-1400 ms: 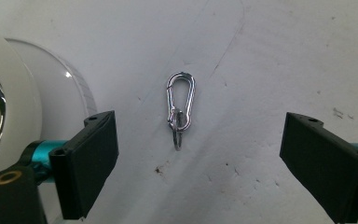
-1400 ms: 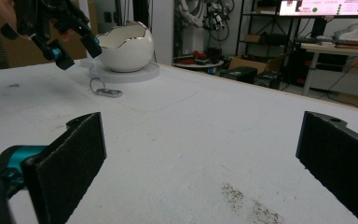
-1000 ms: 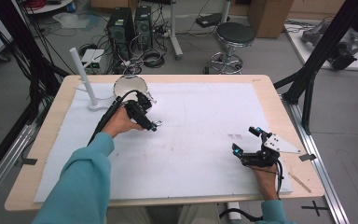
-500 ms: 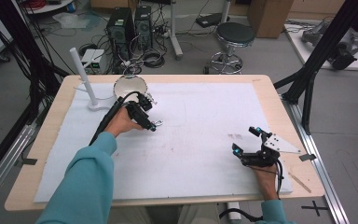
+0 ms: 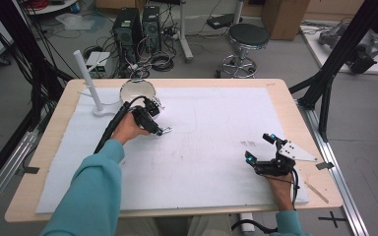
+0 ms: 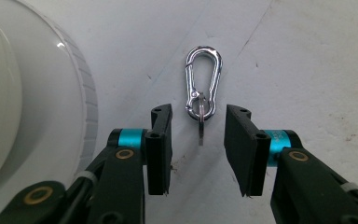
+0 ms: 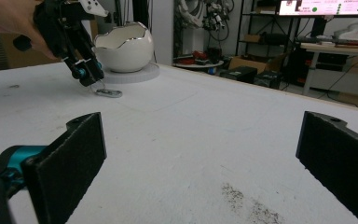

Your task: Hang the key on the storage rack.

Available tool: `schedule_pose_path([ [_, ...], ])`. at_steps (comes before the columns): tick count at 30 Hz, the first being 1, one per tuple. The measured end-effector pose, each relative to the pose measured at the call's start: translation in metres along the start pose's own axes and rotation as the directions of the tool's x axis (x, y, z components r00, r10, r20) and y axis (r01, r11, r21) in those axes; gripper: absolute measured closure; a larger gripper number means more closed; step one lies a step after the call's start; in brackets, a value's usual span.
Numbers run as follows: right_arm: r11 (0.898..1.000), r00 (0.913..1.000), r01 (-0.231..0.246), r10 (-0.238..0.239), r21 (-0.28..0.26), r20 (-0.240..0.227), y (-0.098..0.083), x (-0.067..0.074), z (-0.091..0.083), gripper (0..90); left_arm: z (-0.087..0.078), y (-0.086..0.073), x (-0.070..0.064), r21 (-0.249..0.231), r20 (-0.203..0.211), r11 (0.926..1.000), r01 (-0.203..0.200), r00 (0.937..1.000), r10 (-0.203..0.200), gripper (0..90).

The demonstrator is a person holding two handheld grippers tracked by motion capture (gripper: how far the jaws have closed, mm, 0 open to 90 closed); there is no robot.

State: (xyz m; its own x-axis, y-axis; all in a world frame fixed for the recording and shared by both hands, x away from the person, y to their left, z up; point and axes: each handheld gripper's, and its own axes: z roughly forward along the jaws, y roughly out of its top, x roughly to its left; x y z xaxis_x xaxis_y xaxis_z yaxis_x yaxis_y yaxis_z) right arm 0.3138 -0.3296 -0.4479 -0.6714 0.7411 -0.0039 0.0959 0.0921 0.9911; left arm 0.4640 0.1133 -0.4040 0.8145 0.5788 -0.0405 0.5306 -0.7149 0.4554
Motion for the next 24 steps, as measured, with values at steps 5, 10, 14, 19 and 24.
schedule_pose_path([
  [5,1.0,1.0,0.002,-0.002,-0.001,0.001,0.0,-0.0003,0.0001,0.6,0.0011,-0.0001,0.0012,0.002,0.005,1.0,0.009,0.9999,-0.009,68.9],
  [10,1.0,1.0,0.002,-0.002,-0.001,0.001,0.0,-0.0003,0.0001,0.6,0.0013,-0.0002,0.002,0.002,0.009,1.0,0.007,0.9999,-0.007,73.3],
  [14,1.0,1.0,0.001,-0.001,-0.002,0.001,0.0,-0.0003,0.0002,0.6,0.0019,0.0004,0.0012,0.005,0.003,0.9999,0.012,0.9999,-0.012,77.6],
  [19,1.0,1.0,-0.001,0.001,-0.002,0.001,0.0,-0.0003,0.0001,0.6,0.003,0.0005,0.0012,0.017,0.001,0.9997,0.016,0.9999,-0.016,79.2],
  [24,1.0,1.0,0.001,-0.001,-0.002,0.001,0.0,-0.0003,0.0002,0.6,0.0033,0.0011,0.0007,0.012,0.006,0.9996,0.027,0.9996,-0.027,83.3],
])
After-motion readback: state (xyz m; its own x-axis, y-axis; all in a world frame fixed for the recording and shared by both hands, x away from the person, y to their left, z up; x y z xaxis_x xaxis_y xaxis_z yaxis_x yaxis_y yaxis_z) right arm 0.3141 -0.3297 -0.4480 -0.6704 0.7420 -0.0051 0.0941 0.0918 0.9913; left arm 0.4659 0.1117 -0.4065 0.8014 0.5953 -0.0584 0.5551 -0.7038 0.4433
